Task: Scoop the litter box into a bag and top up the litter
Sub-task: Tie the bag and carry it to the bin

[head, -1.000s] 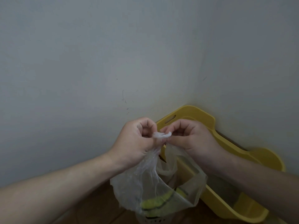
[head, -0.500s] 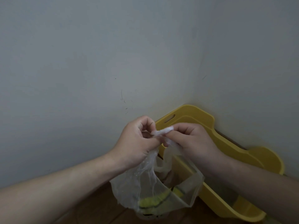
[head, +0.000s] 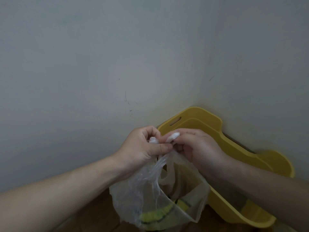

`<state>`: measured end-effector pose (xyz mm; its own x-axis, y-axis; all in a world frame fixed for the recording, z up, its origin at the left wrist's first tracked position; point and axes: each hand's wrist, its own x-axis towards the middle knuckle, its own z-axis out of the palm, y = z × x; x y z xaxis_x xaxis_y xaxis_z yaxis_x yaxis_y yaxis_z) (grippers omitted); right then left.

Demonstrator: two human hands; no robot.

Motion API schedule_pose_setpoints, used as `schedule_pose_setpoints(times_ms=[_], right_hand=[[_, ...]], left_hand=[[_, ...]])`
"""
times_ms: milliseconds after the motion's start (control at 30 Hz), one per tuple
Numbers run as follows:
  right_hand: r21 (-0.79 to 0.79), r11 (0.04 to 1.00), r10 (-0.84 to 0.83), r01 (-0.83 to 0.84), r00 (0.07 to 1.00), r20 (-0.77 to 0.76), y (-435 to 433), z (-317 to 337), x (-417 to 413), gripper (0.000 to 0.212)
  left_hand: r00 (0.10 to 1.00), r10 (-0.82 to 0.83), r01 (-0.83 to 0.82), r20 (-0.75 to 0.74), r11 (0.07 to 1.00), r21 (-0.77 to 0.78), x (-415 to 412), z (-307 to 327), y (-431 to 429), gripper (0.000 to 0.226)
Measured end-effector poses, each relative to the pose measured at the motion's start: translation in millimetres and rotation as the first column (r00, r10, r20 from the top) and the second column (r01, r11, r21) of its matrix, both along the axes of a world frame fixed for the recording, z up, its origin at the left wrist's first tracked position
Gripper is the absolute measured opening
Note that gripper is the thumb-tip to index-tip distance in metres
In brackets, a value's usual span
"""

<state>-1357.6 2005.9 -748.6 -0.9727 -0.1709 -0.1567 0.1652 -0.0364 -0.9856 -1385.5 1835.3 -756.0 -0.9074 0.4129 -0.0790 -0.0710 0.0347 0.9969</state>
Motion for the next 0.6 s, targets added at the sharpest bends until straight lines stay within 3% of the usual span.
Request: schedule_pose_setpoints(times_ms=[100,233,600], right_hand=[[0.024,1.000,-0.010,0.011,0.999,-0.039,2.3,-2.0,0.3,0.020],[0.152,0.987,-0.032,0.051,0.992,-0.124,4.0,-5.1,0.6,0.023],[0.157,0.971,-0.163,0.182,0.979,-0.126,-1.8,-10.2,-4.3,0.021]], left_hand=[[0.997,0.055,-0.058,-0.047,0.996,-0.066,-1.1,1.1,0.6,0.028],[0.993,0.058,-0.062,-0.099,0.997,-0.036,-2.0,0.6,-0.2,0.031],[0.908,-0.050,-0.063,-0.416,0.965,-0.253,0.0,-4.1,2.9,0.028]])
